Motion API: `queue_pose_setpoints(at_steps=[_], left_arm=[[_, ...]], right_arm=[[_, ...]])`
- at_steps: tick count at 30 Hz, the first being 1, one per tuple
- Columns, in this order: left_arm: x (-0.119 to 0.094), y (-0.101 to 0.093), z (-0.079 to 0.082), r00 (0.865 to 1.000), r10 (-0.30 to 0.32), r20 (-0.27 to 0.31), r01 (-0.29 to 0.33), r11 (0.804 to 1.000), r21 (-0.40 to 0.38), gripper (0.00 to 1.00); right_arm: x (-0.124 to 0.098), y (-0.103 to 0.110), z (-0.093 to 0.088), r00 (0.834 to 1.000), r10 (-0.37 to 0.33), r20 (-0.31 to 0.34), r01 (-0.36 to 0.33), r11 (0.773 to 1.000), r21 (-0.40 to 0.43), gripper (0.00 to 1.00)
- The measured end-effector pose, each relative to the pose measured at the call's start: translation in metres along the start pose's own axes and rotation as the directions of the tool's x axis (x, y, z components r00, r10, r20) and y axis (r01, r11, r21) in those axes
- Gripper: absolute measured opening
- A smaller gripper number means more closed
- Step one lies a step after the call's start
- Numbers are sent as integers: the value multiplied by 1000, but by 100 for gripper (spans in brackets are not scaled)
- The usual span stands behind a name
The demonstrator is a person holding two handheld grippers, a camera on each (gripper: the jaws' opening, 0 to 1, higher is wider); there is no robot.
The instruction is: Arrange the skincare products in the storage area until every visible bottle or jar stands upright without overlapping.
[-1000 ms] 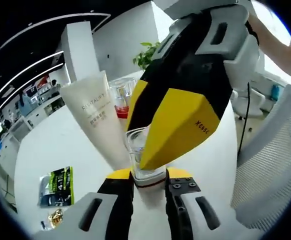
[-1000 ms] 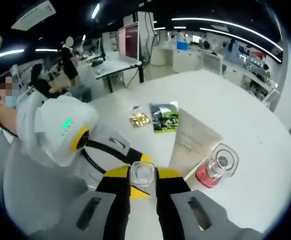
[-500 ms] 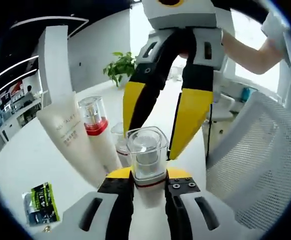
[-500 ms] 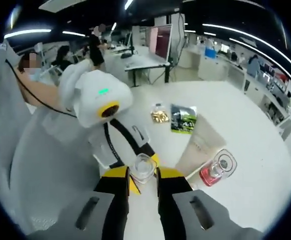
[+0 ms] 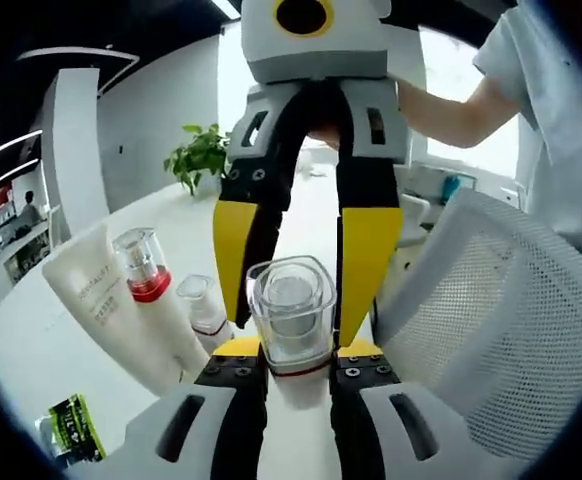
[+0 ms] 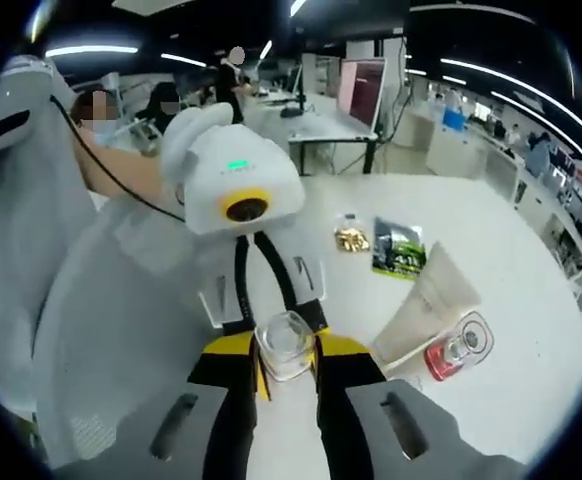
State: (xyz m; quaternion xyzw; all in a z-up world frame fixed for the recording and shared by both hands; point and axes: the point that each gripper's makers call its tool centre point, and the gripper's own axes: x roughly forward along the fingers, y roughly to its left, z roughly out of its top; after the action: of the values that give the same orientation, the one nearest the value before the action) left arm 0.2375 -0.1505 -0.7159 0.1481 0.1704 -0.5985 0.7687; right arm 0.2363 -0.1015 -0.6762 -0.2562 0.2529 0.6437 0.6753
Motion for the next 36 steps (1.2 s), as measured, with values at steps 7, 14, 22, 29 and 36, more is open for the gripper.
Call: queue_pose_setpoints(at_steps=[7, 14, 22, 29, 36], left_arm=[[-1, 21, -2, 994, 113, -3, -113, 993, 28, 22], [-9, 47, -11, 972, 232, -33, -233, 972, -12, 34], [-14, 65, -29, 946, 307, -102, -312, 950, -32, 32], [-16, 68, -33, 938, 326, -114, -333, 942, -45, 31], [-16, 70, -38, 935, 331, -131, -341, 938, -62, 30]], right_arm=[[4, -18, 1, 996, -76, 41, 74, 996, 45, 21], [13, -37, -8, 991, -126, 47, 123, 990, 74, 21], [20, -61, -13, 977, -206, 61, 200, 975, 97, 21], [27, -69, -18, 972, -231, 51, 225, 969, 101, 21], [33, -76, -23, 965, -257, 50, 251, 962, 107, 21]])
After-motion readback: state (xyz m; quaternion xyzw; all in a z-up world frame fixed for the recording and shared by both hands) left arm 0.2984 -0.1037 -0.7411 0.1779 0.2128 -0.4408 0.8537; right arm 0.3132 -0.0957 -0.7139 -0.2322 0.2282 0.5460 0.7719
